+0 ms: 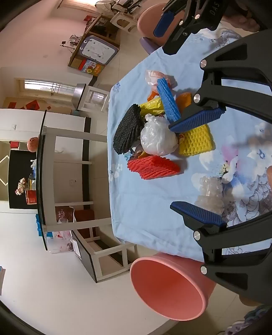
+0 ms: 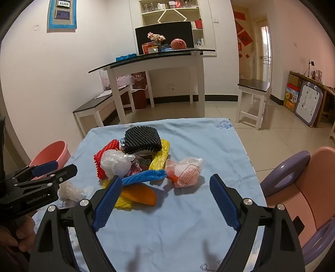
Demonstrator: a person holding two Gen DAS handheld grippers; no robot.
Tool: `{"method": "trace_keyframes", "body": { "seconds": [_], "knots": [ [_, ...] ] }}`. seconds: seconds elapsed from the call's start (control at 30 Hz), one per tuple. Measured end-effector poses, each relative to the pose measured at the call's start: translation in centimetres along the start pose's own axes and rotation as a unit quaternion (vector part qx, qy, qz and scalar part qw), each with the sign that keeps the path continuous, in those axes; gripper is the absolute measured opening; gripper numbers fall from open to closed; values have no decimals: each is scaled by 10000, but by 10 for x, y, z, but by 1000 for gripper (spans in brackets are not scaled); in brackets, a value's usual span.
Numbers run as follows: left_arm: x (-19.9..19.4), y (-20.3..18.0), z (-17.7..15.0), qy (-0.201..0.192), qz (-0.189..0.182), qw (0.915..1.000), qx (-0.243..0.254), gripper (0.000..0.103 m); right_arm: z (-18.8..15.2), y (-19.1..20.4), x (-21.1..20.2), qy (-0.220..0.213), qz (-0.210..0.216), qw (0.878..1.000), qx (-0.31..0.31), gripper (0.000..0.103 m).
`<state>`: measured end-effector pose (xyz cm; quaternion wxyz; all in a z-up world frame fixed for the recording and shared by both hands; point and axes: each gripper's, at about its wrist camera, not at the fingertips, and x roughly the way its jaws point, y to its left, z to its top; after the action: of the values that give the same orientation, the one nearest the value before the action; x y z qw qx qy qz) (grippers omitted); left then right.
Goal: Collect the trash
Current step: 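Move the left gripper over the clear bubble wrap on the table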
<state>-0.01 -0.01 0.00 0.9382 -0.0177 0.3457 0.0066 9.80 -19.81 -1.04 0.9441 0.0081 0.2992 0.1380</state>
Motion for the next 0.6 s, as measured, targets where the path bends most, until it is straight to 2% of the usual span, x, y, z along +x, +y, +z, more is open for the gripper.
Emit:
{"method": "trace_keyframes", "body": {
  "seconds": [0.6],
  "knots": [
    [0, 0, 0, 18, -28, 10000, -35, 69, 0, 1, 0, 6, 3, 10000, 1, 84]
  ]
}}
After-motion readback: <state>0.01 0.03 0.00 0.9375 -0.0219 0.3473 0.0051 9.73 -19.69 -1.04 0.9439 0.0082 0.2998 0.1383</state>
